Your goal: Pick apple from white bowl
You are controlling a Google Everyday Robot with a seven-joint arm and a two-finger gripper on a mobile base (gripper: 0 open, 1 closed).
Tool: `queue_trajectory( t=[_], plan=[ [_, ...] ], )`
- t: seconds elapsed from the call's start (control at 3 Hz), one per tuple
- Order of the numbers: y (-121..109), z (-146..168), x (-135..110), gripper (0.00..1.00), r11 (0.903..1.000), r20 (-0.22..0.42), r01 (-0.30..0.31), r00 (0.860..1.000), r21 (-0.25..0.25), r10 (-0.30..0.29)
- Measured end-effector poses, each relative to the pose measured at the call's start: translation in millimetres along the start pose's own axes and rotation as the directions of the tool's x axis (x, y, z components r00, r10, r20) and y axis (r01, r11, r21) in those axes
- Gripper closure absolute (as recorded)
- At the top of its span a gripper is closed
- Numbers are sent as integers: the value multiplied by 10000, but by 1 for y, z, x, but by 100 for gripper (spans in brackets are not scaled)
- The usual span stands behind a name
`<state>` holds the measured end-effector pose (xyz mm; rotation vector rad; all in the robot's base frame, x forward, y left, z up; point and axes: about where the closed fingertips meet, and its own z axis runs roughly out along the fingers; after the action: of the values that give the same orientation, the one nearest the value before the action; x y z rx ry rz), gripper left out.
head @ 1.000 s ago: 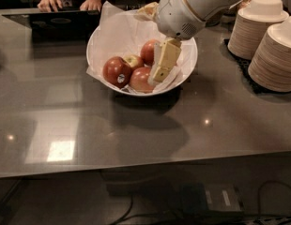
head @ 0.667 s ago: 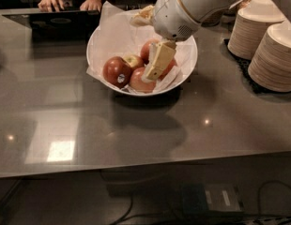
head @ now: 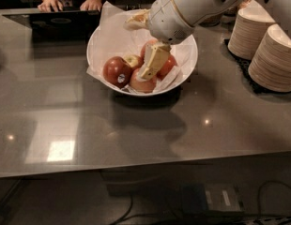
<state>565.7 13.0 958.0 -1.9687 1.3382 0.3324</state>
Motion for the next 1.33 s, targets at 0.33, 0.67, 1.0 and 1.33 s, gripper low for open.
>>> queue_trajectory(
  t=[0.33,0.67,1.0,1.33],
  plan=[
    [-3,11,1,26,9992,490,366,9982,-180,-357],
    [-4,22,0,28,9971,1059,581,9930,-491,-526],
    [-4,33,-2,28,9934,1548,755,9860,-858,-615],
    [-6,42,0,28,9893,1737,899,9824,-1149,-691]
  ],
)
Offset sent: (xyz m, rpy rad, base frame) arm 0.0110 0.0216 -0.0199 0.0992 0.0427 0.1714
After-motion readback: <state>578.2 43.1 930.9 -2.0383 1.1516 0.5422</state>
